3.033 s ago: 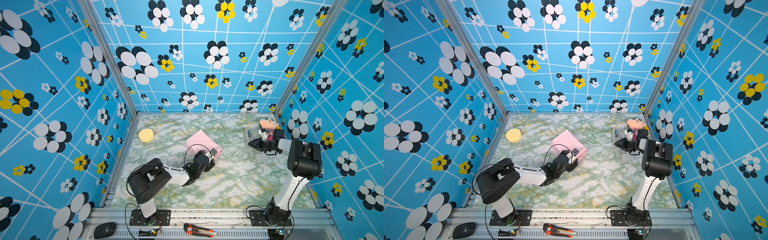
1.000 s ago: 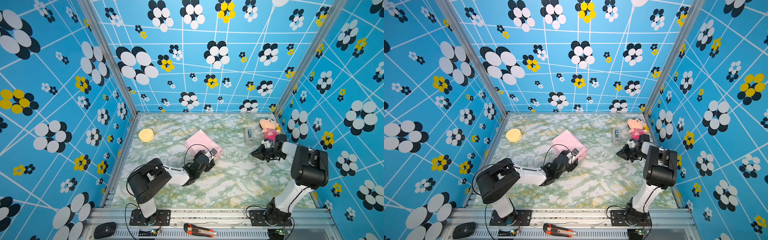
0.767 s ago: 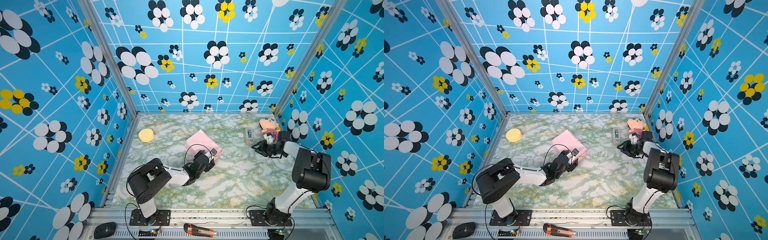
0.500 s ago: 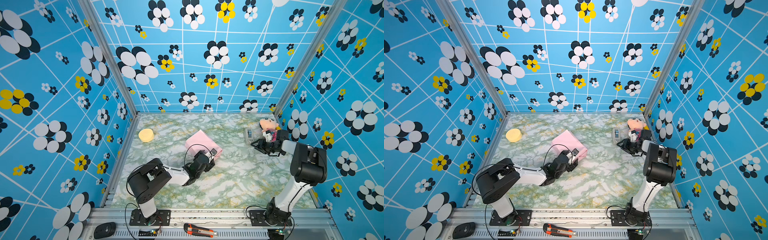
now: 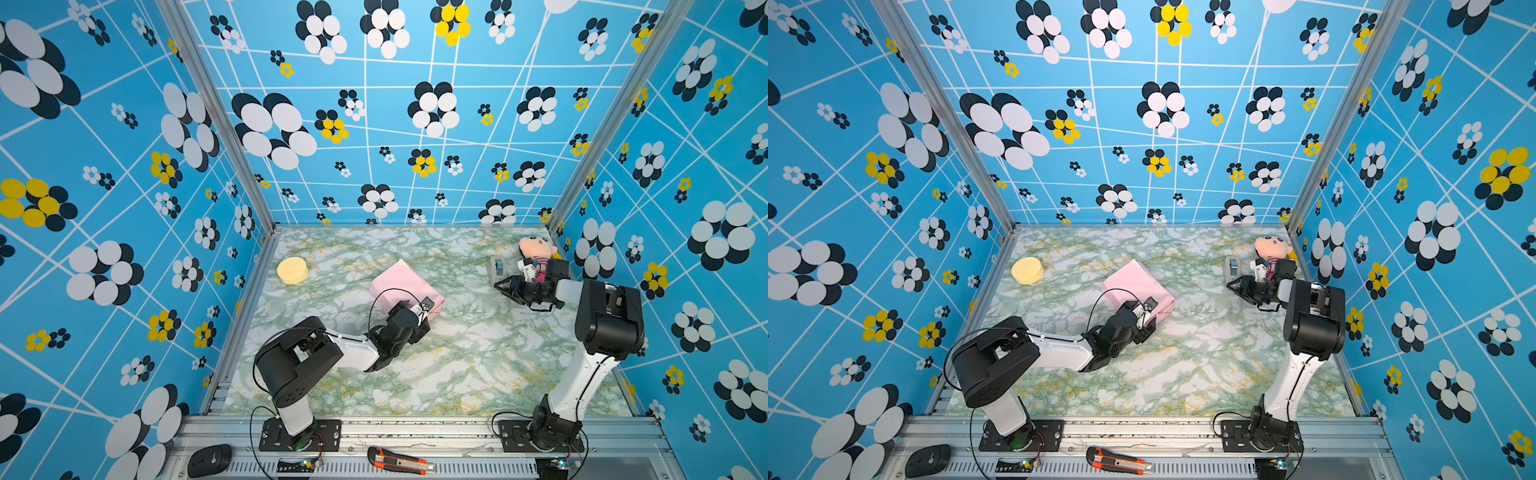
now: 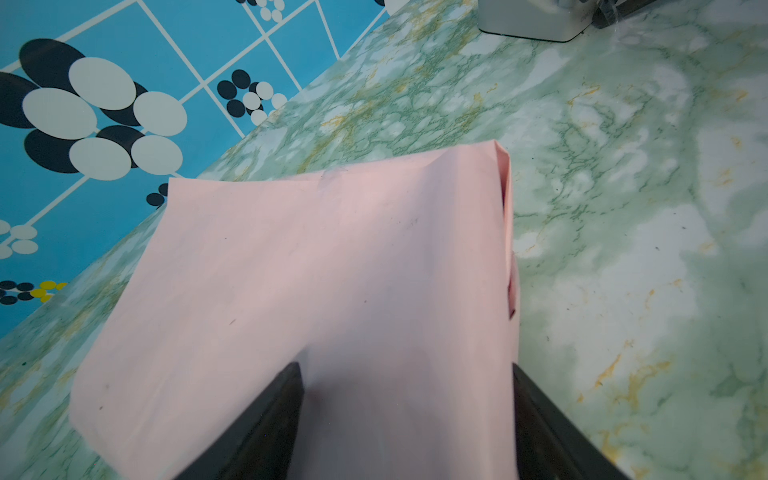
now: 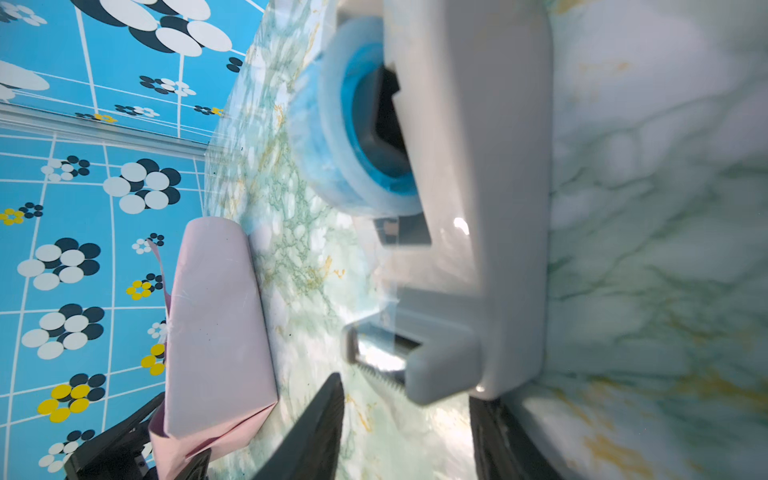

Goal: Wrap the gift box in paper

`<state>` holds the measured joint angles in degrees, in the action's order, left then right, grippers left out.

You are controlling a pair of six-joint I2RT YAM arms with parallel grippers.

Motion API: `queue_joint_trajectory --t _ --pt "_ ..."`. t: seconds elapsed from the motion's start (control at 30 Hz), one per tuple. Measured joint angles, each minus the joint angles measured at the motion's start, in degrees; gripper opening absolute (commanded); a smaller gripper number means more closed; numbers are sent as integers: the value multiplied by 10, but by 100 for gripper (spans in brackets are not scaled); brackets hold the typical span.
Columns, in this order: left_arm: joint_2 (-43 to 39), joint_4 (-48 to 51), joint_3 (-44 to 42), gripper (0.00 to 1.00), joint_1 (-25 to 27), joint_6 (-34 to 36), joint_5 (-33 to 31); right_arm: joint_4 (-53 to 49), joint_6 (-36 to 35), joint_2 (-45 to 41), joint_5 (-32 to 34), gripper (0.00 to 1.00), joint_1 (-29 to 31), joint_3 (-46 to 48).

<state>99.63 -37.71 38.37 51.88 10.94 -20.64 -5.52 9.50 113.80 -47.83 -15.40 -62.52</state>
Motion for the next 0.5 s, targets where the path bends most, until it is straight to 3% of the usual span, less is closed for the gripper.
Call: queue_joint_trajectory --t 0.23,0.5 --pt "0 0 0 76 0 0 0 21 3 3 -35 38 0 8" --pt "0 0 0 76 0 0 0 33 4 1 -49 34 -11 30"
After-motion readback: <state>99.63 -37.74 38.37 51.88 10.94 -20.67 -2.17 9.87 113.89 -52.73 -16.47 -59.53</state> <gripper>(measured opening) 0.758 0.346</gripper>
